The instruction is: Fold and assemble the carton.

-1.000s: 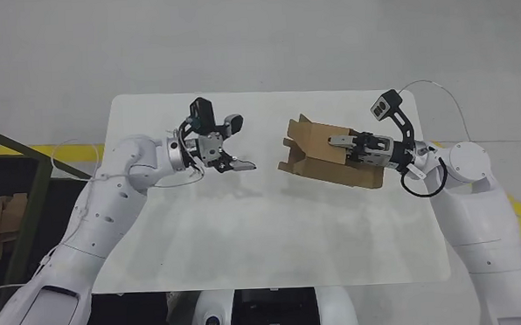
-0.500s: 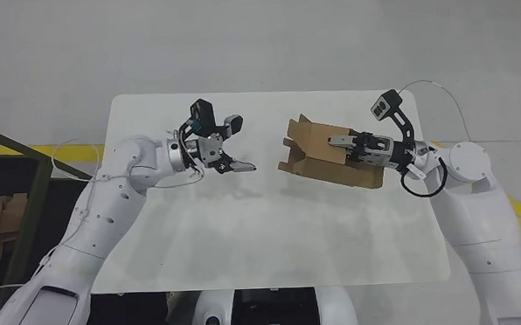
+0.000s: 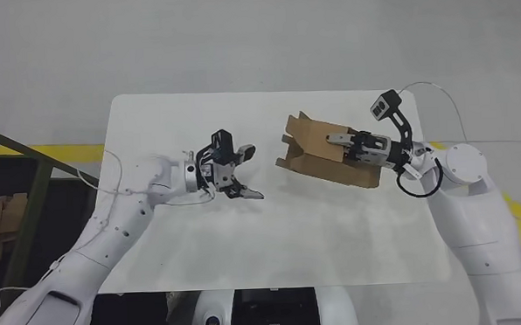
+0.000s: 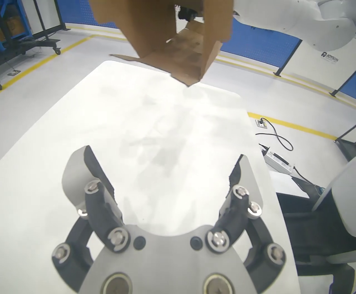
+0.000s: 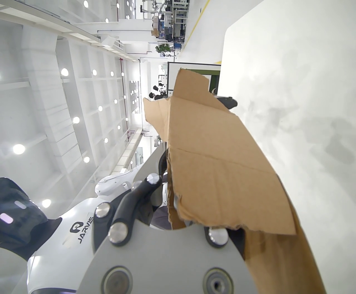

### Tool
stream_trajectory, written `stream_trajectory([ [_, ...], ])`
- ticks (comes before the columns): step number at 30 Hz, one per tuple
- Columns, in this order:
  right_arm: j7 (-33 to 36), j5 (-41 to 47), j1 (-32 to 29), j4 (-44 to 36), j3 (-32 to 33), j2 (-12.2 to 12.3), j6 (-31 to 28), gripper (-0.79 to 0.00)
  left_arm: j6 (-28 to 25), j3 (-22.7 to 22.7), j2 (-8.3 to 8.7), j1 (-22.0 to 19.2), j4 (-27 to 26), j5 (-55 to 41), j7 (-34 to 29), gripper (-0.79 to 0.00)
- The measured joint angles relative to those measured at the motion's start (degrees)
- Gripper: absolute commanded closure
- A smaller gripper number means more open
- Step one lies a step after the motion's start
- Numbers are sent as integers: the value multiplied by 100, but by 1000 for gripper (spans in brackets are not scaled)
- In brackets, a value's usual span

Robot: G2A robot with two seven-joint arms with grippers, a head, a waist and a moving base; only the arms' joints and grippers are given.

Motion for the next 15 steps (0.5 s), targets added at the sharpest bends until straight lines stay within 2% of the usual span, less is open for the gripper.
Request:
stream_trajectory([
  [8, -10, 11, 43, -38, -108, -13, -86, 0, 0, 1116, 38, -607, 258, 356, 925, -785],
  [15, 8, -14, 44, -73, -215, -21, -111, 0, 0, 1683, 2, -1058, 411, 951, 2145, -785],
])
